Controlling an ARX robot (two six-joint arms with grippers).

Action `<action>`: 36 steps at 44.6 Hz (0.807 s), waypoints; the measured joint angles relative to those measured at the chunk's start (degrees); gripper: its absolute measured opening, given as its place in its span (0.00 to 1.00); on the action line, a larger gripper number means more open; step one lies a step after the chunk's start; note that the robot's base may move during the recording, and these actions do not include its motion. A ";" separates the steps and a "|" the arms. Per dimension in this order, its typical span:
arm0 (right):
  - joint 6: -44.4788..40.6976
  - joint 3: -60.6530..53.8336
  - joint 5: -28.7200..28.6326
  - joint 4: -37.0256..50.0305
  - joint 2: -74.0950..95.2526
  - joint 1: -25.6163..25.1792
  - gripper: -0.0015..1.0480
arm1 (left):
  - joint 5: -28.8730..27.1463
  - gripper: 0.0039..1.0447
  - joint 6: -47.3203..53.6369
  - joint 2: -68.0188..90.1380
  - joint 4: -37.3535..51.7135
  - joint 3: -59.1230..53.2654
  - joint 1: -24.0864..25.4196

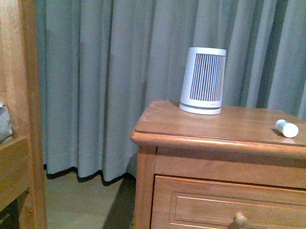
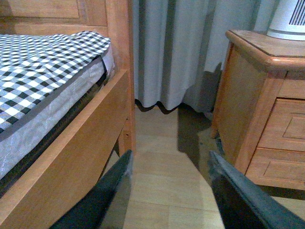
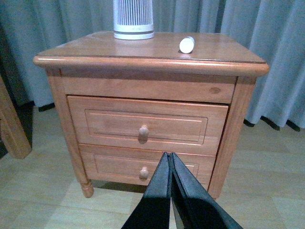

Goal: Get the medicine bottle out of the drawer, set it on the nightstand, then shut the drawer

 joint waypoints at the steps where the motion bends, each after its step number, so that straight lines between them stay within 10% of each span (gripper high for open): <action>1: 0.00 0.00 0.00 0.00 0.00 0.00 0.03 | 0.00 0.39 0.00 -0.07 -0.07 0.00 0.00; 9: -0.02 0.00 0.00 0.00 -0.02 0.00 0.03 | 0.00 0.03 -0.02 -0.31 -0.13 0.00 0.00; 15: -0.04 0.00 0.00 0.00 -0.02 0.00 0.12 | 0.00 0.03 -0.02 -0.31 -0.13 0.00 0.00; 36: -0.04 0.00 0.00 0.00 -0.02 0.00 0.95 | 0.00 0.90 -0.02 -0.31 -0.13 0.02 0.00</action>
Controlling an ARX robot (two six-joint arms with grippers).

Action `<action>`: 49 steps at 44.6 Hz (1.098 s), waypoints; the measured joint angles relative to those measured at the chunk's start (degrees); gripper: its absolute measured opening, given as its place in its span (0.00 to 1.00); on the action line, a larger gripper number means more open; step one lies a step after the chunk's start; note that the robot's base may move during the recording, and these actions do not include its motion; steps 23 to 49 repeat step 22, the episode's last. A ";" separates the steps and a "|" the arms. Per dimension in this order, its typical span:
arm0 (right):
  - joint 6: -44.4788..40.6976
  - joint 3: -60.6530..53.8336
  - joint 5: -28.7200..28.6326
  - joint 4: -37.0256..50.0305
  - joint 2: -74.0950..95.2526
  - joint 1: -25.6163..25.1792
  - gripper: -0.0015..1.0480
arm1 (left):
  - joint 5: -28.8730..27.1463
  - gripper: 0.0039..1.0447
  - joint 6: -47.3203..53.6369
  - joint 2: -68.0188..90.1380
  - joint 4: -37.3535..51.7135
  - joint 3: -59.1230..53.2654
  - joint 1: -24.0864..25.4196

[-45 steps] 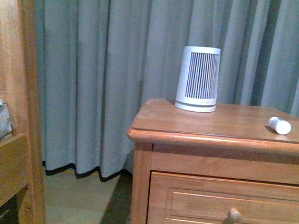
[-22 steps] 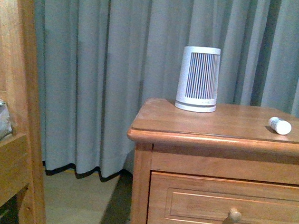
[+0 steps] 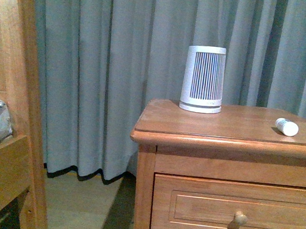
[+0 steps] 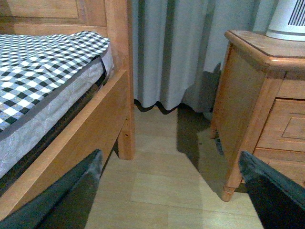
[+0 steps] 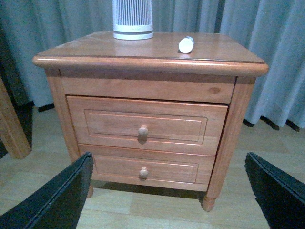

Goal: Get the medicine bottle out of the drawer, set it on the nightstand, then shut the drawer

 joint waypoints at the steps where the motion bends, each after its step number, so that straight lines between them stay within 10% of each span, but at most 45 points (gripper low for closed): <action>1: 0.00 0.00 0.00 0.00 0.00 0.00 0.94 | 0.00 0.95 0.00 0.00 0.00 -0.02 0.00; 49: 0.00 0.00 0.00 0.00 0.00 0.00 0.93 | 0.00 0.94 0.00 0.00 0.00 -0.02 0.00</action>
